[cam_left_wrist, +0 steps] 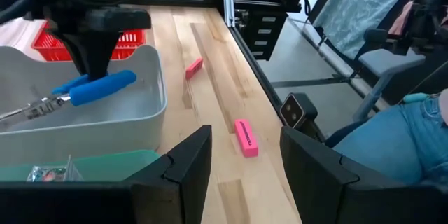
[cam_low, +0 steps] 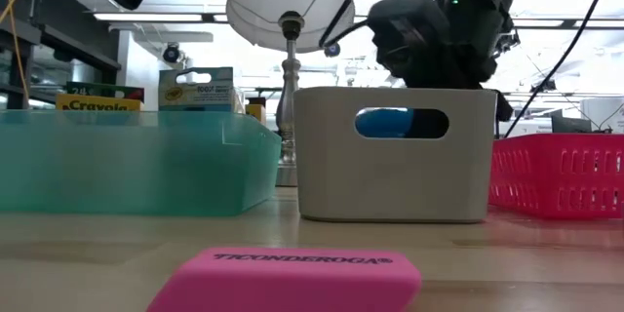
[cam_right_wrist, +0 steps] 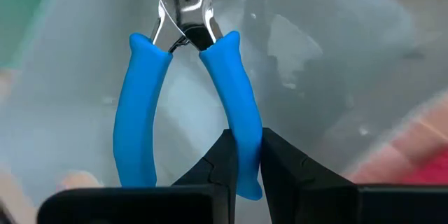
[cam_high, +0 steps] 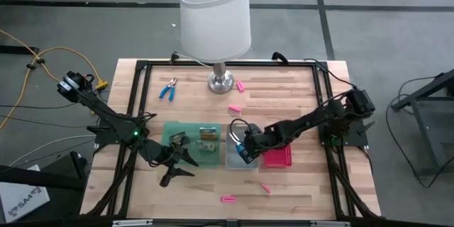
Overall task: Pick & Place School Supplies
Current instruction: Put the blue hole puncher into the gray bin
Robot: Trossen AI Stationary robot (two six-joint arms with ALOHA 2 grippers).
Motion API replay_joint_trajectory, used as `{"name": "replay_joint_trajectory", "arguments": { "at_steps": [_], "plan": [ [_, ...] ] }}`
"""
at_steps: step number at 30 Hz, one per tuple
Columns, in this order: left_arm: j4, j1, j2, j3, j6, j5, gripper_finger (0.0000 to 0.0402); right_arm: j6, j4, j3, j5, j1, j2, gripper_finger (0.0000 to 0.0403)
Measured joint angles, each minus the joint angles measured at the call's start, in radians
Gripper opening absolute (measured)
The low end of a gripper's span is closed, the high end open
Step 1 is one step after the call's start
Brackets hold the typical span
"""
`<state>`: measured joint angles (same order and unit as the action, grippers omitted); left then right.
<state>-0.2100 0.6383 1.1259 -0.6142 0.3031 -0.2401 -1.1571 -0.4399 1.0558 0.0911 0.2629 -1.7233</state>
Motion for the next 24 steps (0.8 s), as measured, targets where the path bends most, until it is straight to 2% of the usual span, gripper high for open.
{"name": "replay_joint_trajectory", "arguments": {
  "at_steps": [16,24],
  "plan": [
    [0.000,0.000,0.000,0.000,0.001,0.002,0.0166,0.009,0.001,0.000,-0.046,-0.019,0.001,0.0036],
    [0.000,0.000,0.000,0.000,0.002,0.002,0.0166,0.034,0.026,0.000,-0.085,-0.029,-0.061,0.0036]
  ]
}}
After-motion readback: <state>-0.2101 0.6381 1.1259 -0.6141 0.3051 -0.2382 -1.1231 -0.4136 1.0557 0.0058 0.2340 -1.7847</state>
